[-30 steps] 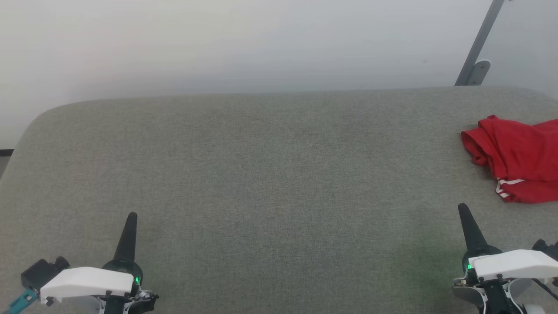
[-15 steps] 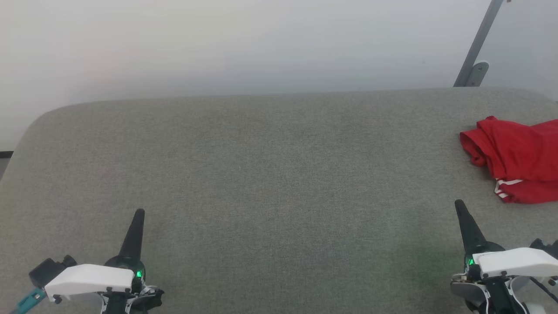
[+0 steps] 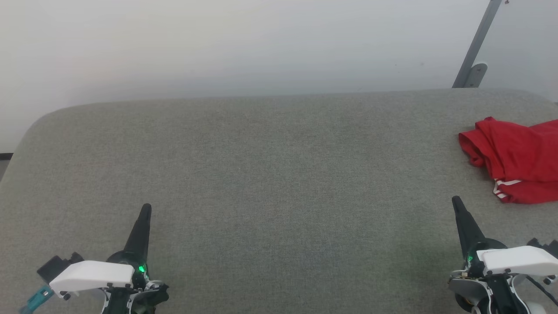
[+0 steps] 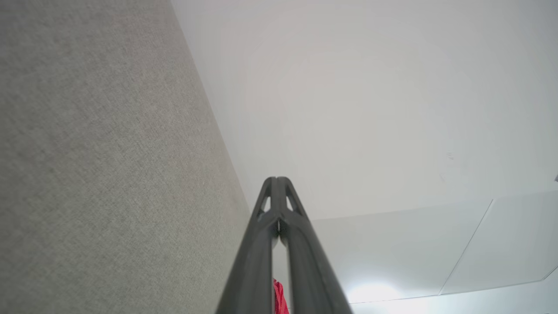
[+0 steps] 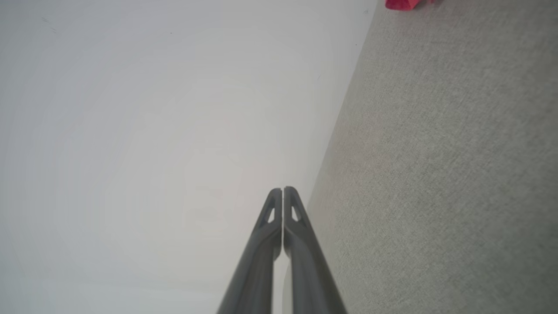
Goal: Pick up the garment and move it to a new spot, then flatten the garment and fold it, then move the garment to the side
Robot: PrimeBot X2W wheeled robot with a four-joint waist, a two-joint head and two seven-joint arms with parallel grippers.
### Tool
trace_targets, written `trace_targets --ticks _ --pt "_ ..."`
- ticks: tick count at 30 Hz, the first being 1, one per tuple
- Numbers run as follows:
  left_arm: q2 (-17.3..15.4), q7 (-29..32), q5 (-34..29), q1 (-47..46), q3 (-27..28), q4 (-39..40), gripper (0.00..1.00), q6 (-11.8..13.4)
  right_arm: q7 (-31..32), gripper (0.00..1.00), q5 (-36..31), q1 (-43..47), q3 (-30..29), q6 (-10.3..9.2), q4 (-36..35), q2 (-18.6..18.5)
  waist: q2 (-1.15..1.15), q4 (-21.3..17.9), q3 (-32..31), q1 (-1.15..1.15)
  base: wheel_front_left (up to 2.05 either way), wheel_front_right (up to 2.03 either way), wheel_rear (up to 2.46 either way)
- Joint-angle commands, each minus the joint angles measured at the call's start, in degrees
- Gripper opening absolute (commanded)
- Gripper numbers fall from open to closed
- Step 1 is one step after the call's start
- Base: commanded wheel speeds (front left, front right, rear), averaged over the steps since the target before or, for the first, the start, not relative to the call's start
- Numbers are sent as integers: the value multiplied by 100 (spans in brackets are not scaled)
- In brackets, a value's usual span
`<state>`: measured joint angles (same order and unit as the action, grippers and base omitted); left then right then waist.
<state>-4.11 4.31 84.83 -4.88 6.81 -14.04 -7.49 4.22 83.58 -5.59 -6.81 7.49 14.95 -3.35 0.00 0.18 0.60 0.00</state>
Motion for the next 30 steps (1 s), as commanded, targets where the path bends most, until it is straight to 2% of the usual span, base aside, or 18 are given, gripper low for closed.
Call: trace_targets --ticks 1,21,30 --pt "8 33 83 -98 -5 17 0 0 47 0 118 -78 11 1 -51 15 0 -1 -2 0 0 0 0" --pt "140 243 767 -168 -28 1 0 0 251 0 905 -81 30 0 -109 59 0 -18 -41 0 0 0 0" --pt "135 244 765 -168 -27 1 0 0 252 0 893 -79 30 1 -105 59 0 -18 -42 0 0 0 0"
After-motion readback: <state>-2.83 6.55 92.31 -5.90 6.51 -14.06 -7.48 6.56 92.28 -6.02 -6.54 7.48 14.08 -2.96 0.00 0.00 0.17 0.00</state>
